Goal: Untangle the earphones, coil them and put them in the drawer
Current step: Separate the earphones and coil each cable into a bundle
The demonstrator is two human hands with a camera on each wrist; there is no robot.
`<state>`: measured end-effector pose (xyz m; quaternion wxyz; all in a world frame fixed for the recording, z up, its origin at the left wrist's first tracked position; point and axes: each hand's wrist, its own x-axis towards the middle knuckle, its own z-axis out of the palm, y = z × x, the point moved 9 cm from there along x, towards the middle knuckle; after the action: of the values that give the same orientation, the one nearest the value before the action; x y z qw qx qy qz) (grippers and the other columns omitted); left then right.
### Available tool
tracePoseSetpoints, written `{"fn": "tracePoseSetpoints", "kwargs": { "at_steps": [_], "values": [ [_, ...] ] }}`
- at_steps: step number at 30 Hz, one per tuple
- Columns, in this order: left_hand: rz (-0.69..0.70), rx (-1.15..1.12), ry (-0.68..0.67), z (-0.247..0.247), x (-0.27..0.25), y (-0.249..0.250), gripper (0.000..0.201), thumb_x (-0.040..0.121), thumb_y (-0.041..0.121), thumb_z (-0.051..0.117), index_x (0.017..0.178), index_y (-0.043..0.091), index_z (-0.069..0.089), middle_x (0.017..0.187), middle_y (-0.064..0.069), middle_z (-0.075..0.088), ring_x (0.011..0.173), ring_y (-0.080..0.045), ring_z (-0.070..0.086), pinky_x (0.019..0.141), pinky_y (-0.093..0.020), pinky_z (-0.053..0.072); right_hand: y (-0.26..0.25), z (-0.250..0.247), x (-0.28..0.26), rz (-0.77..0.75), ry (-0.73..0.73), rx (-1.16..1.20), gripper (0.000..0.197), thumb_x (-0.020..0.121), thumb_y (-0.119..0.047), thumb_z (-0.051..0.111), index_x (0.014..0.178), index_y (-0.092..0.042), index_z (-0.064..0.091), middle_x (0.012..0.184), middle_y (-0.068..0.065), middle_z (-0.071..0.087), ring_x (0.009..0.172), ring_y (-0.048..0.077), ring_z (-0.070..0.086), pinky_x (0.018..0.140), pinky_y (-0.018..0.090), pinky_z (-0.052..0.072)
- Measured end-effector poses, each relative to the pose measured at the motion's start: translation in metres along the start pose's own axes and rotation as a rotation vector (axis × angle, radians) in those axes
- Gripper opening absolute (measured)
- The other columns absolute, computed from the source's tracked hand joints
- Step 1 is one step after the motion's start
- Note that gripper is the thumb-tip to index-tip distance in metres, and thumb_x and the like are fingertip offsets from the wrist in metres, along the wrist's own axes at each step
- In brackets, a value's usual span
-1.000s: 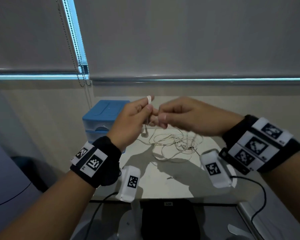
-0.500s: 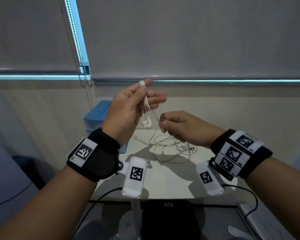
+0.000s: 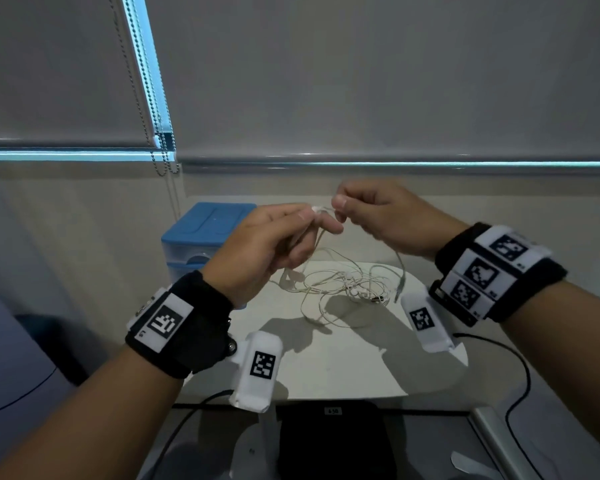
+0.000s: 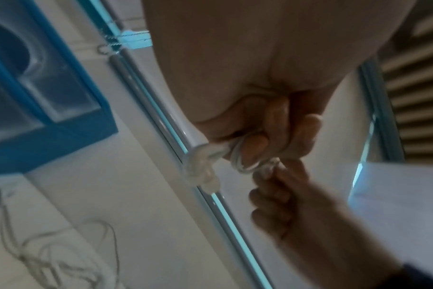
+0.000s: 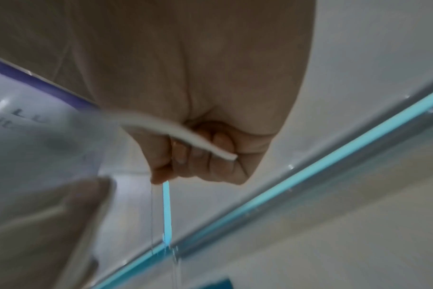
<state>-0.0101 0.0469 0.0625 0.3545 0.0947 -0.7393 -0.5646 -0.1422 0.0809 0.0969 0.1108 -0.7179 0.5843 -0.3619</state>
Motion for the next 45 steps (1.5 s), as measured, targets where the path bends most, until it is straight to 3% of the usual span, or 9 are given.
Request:
{"fn": "tracePoseSetpoints", "kwargs": {
  "at_steps": [5, 9, 11, 14, 21, 27, 35, 40, 45],
  "values": [
    [0.045, -0.265, 0.199, -0.021, 0.005, 0.011, 0.037, 0.109, 0.011, 0.035, 0.138, -0.003, 0.052, 0.092, -0.011, 0.075, 0.079, -0.017, 0.072, 0.075, -0.025, 0.056, 0.021, 0.039, -0.018, 0.041, -0.034, 0.083, 0.030, 0.108, -0.026, 0.046, 0.086, -0.011, 0.060, 0.060, -0.016, 0.043, 0.053, 0.002, 0.035, 0.052, 0.016, 0.032],
    [0.005, -0.194, 0.320, -0.029, 0.007, -0.001, 0.039, 0.109, 0.008, 0.040, 0.148, 0.001, 0.042, 0.116, -0.013, 0.075, 0.110, -0.021, 0.073, 0.093, -0.028, 0.058, -0.003, 0.055, -0.025, -0.054, -0.080, -0.067, 0.026, 0.105, -0.024, 0.051, 0.084, -0.016, 0.064, 0.056, -0.017, 0.049, 0.052, 0.006, 0.041, 0.055, 0.019, 0.031],
    [-0.042, -0.045, 0.340, -0.030, 0.007, -0.009, 0.034, 0.107, 0.008, 0.045, 0.141, 0.004, 0.052, 0.114, -0.013, 0.076, 0.103, -0.019, 0.074, 0.092, -0.036, 0.059, -0.025, 0.051, -0.023, -0.152, -0.040, -0.226, 0.021, 0.102, -0.023, 0.056, 0.084, -0.017, 0.066, 0.057, -0.015, 0.053, 0.055, 0.009, 0.048, 0.056, 0.024, 0.034],
    [-0.078, 0.195, 0.279, -0.023, 0.007, -0.014, 0.028, 0.105, 0.013, 0.047, 0.099, -0.002, 0.071, 0.094, -0.020, 0.074, 0.078, -0.023, 0.070, 0.086, -0.059, 0.055, -0.050, 0.037, -0.019, -0.270, 0.020, -0.331, 0.005, 0.096, -0.019, 0.060, 0.091, -0.019, 0.060, 0.074, -0.010, 0.062, 0.069, 0.007, 0.057, 0.065, 0.031, 0.046],
    [-0.167, 0.205, 0.169, -0.004, 0.006, -0.018, 0.047, 0.107, 0.035, 0.034, 0.073, 0.013, 0.058, 0.060, -0.012, 0.045, 0.060, -0.026, 0.035, 0.055, -0.033, 0.030, -0.041, 0.019, -0.015, -0.241, 0.109, -0.221, 0.011, 0.090, -0.011, 0.069, 0.093, -0.017, 0.060, 0.089, -0.011, 0.056, 0.072, 0.001, 0.051, 0.065, 0.011, 0.034],
    [-0.260, 0.120, 0.209, -0.012, 0.005, -0.027, 0.032, 0.099, 0.013, 0.043, 0.077, -0.002, 0.061, 0.057, -0.009, 0.043, 0.052, -0.018, 0.036, 0.052, -0.031, 0.031, -0.017, 0.029, -0.016, -0.096, 0.104, 0.055, 0.009, 0.093, -0.009, 0.070, 0.093, -0.012, 0.062, 0.071, -0.004, 0.068, 0.056, 0.003, 0.058, 0.058, 0.012, 0.040],
    [-0.197, -0.009, 0.287, -0.032, -0.001, -0.032, 0.018, 0.094, 0.001, 0.066, 0.112, -0.001, 0.065, 0.082, -0.016, 0.073, 0.072, -0.018, 0.071, 0.070, -0.026, 0.058, 0.013, 0.022, -0.008, 0.021, 0.222, 0.155, 0.008, 0.090, -0.017, 0.074, 0.085, -0.018, 0.068, 0.079, 0.004, 0.071, 0.077, 0.030, 0.066, 0.075, 0.050, 0.056],
    [-0.133, 0.158, 0.316, -0.037, -0.001, -0.025, 0.009, 0.094, 0.000, 0.067, 0.101, -0.002, 0.072, 0.088, -0.024, 0.075, 0.077, -0.022, 0.073, 0.074, -0.031, 0.061, 0.019, 0.022, -0.009, 0.072, 0.081, 0.131, 0.006, 0.091, -0.008, 0.073, 0.088, -0.013, 0.071, 0.076, 0.005, 0.075, 0.071, 0.015, 0.070, 0.071, 0.031, 0.057],
    [-0.148, 0.086, 0.336, -0.039, 0.002, -0.028, 0.010, 0.095, -0.004, 0.063, 0.102, -0.007, 0.070, 0.084, -0.025, 0.072, 0.070, -0.021, 0.069, 0.069, -0.030, 0.061, 0.009, 0.027, -0.003, -0.070, 0.019, -0.367, 0.009, 0.096, -0.020, 0.067, 0.089, -0.025, 0.065, 0.094, -0.011, 0.059, 0.085, 0.008, 0.055, 0.074, 0.022, 0.042]
  ]
}}
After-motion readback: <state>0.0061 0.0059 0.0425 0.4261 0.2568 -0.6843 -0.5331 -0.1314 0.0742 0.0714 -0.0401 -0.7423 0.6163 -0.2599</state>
